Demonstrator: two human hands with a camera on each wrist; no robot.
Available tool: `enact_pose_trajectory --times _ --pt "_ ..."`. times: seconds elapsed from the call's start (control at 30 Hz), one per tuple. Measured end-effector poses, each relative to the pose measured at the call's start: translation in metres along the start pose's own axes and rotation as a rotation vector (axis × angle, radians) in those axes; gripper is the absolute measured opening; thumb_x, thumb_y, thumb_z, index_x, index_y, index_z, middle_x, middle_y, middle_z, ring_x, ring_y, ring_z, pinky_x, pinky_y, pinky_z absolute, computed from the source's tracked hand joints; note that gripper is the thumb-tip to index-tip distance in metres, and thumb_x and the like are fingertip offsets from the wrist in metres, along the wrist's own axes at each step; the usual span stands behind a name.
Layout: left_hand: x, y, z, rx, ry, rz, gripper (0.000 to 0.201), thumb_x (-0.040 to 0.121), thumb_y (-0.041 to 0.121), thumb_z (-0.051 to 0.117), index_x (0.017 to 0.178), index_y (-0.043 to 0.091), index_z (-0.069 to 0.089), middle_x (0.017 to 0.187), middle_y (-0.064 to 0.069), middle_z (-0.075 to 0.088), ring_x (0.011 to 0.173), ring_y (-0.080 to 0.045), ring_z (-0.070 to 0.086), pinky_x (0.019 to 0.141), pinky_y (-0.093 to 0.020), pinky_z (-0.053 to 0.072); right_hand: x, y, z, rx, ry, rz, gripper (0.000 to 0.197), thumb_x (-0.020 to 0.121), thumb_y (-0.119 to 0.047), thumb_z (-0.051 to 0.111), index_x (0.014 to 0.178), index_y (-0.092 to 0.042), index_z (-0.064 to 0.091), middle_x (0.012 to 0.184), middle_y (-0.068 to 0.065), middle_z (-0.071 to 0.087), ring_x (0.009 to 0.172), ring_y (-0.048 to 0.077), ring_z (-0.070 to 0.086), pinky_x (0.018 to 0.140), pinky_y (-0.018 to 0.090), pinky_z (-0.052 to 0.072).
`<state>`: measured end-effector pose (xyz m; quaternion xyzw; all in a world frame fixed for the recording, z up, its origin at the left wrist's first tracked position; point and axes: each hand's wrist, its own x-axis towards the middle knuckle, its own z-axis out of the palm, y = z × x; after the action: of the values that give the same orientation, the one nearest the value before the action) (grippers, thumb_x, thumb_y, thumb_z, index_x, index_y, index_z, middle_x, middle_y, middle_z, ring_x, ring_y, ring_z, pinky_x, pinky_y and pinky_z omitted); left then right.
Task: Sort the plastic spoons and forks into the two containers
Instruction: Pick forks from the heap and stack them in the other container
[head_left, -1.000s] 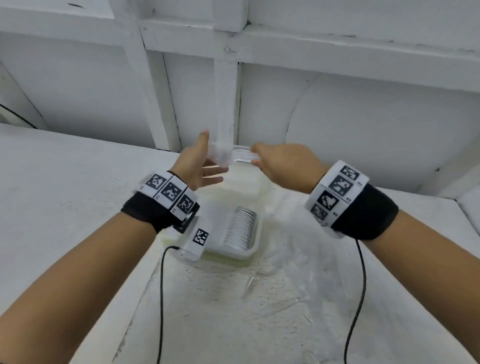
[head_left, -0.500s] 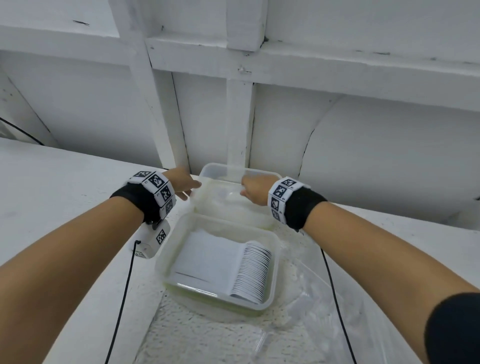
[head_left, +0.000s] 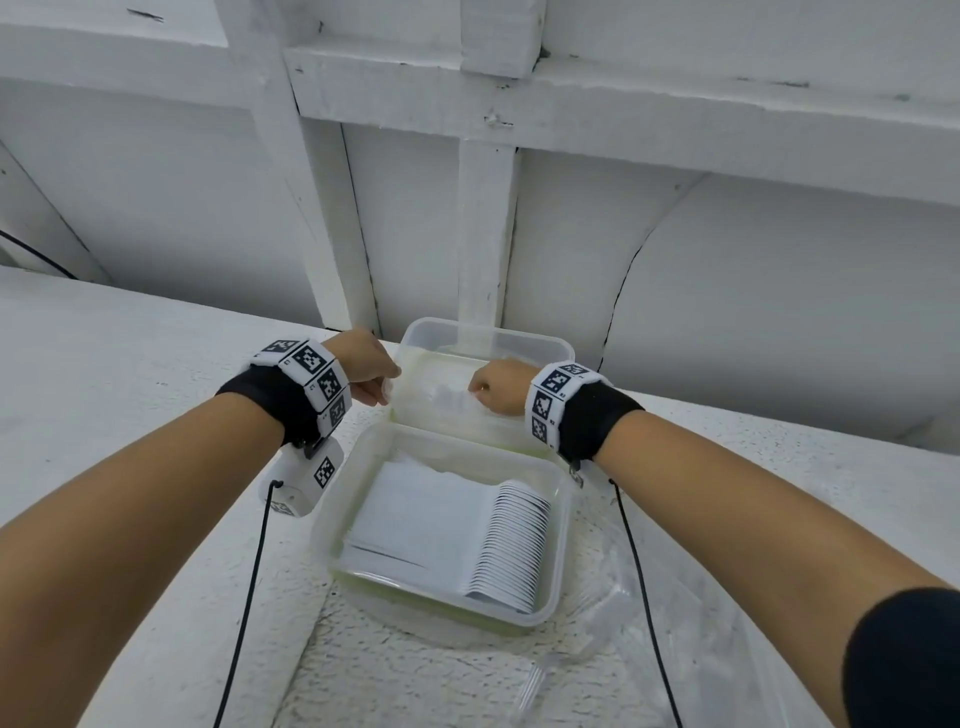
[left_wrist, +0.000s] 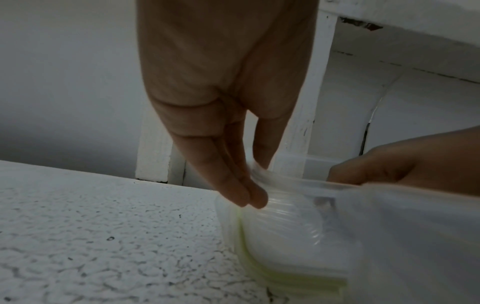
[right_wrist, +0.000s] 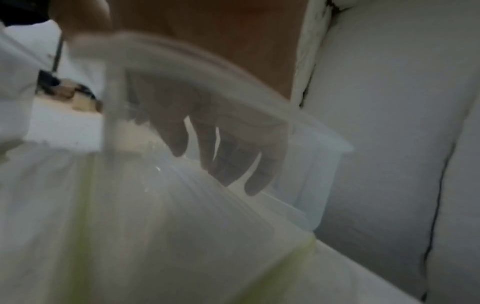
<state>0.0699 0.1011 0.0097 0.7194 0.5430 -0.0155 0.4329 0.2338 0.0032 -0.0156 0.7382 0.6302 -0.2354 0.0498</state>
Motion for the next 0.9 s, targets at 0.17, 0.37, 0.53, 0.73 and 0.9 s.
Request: enact_pose_trajectory --times 0.17,0.37,0.53,0.73,0.9 --pt "0.0 -0.001 0.001 -0.028 0.01 0.006 0.02 0.094 0.008 0.053 0.079 -0.003 0.061 0.064 -0.012 0.064 0.042 -0.009 0.062 0.05 -0.021 0.055 -0.006 -0.007 0.0 0.168 -0.056 -0.023 0.033 0.095 -0.007 0.042 0.12 -0.006 0.063 0.128 0.004 0.06 0.113 0.018 0.056 0.088 0.019 0.04" --pt "-0.005 -0.005 0.0 -0.065 0.025 -0.007 0.017 0.095 0.016 0.052 0.098 0.002 0.06 0.08 -0.01 0.064 0.06 -0.016 0.064 0.061 -0.029 0.053 -0.016 -0.005 -0.004 0.262 -0.022 0.075 0.039 0.097 -0.015 0.039 0.122 0.012 0.051 0.126 0.024 0.056 0.102 0.036 0.058 0.081 0.038 0.047" --pt "-0.032 -0.005 -0.004 -0.011 0.186 0.134 0.018 0.095 0.02 0.047 0.105 0.009 0.057 0.097 -0.007 0.06 0.086 -0.02 0.056 0.059 -0.025 0.044 -0.058 0.0 -0.018 0.234 0.158 -0.036 0.037 0.099 -0.018 0.037 0.13 -0.002 0.052 0.135 0.01 0.053 0.123 0.026 0.048 0.103 0.03 0.034" --pt "-0.099 -0.002 0.003 -0.125 0.204 0.324 0.02 0.096 0.026 0.048 0.104 0.013 0.06 0.095 -0.004 0.065 0.084 -0.017 0.058 0.066 -0.026 0.046 -0.156 0.005 -0.016 0.325 0.304 -0.113 0.037 0.097 -0.023 0.045 0.134 -0.017 0.048 0.126 0.006 0.049 0.112 0.019 0.053 0.096 0.025 0.039" --pt "-0.169 0.005 0.044 -0.138 0.163 0.497 0.016 0.096 0.02 0.048 0.094 0.013 0.062 0.078 0.002 0.063 0.064 -0.008 0.057 0.059 -0.022 0.046 -0.231 0.015 0.02 0.306 0.326 -0.088 0.036 0.096 -0.026 0.049 0.131 -0.022 0.051 0.115 0.0 0.05 0.096 0.009 0.052 0.078 0.013 0.032"
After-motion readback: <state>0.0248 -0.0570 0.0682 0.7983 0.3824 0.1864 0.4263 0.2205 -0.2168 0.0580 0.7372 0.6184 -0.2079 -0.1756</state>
